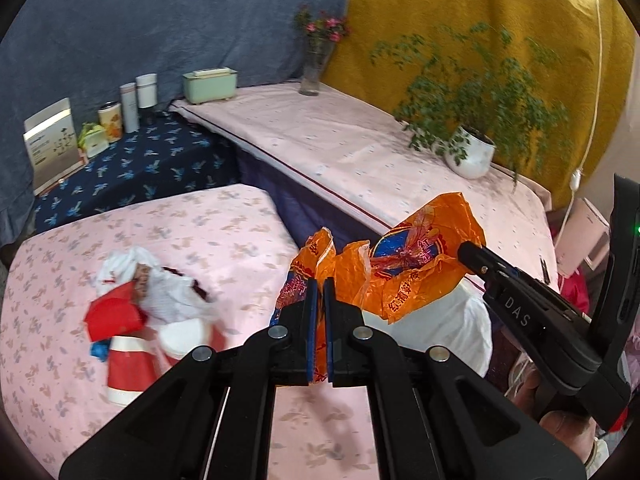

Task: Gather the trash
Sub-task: 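Carry both orange bags with both tools over the white trash bin, then open both tools to drop the orange bags into the bin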

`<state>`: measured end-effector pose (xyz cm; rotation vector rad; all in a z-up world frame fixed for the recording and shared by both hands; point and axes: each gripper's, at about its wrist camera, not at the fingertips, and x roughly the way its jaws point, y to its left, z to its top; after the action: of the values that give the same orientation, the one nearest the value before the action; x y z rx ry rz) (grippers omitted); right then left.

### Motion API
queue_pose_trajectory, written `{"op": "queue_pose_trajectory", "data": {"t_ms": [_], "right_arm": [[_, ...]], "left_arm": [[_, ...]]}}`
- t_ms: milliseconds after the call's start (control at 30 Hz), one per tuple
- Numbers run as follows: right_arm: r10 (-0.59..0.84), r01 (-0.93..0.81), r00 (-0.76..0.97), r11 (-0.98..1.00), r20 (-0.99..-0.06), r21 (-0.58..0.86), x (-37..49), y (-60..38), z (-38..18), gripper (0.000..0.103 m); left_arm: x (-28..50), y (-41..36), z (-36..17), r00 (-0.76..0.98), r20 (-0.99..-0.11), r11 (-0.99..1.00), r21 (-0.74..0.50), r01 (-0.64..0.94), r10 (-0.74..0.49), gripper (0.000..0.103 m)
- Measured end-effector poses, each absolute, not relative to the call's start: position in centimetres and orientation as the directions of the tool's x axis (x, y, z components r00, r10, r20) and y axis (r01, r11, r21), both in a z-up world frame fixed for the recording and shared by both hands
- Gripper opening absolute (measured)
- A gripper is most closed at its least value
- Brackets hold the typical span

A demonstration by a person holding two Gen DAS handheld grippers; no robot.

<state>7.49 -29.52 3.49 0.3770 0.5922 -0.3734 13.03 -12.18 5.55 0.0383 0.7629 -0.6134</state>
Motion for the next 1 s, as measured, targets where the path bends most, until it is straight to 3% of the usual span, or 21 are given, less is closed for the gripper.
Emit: {"op": "queue_pose_trajectory", "data": {"t_ms": [500, 600, 633, 700, 767, 800, 1000], "right_arm": [[-0.311, 0.572, 0.687, 0.788, -0.657, 0.226, 3.0, -36.0, -0.7, 0.011], [-0.318, 0.580, 0.677, 0.785, -0.664, 0.215, 2.7, -36.3, -1.2, 0.016], [-0.325, 0.586, 0.674, 0.782, -0.664, 0.213, 2.5, -36.3, -1.2, 0.016], [-0.323, 0.588, 0.672, 0.780, -0.666, 0.215, 2.3, -36.4, -1.4, 0.023], [-0.323, 0.592, 0.670, 0.775, -0.668, 0.219, 2.1, -36.6, -1.5, 0.032], [-0.324, 0.594, 0.670, 0.774, -0.668, 0.220, 1.9, -36.6, -1.5, 0.038], [-0.340, 0.594, 0.665, 0.781, -0.665, 0.195, 1.6, -36.0, -1.4, 0.048]], "left_arm": [[11.0, -20.7, 3.1, 0.431, -0.700, 0.738, -0.203, 0.644, -0.569, 0.003], [10.7, -21.6, 2.9, 0.426, -0.695, 0.730, -0.209, 0.651, -0.579, 0.004], [10.6, -21.8, 2.9, 0.430, -0.693, 0.732, -0.208, 0.648, -0.578, 0.007], [10.5, -22.2, 2.7, 0.437, -0.699, 0.740, -0.197, 0.643, -0.566, 0.034], [10.4, -22.3, 2.7, 0.449, -0.697, 0.750, -0.195, 0.632, -0.559, 0.043], [10.5, -22.3, 2.6, 0.452, -0.698, 0.753, -0.192, 0.629, -0.555, 0.046], [10.8, -21.8, 2.0, 0.463, -0.710, 0.771, -0.178, 0.611, -0.531, 0.049]]}}
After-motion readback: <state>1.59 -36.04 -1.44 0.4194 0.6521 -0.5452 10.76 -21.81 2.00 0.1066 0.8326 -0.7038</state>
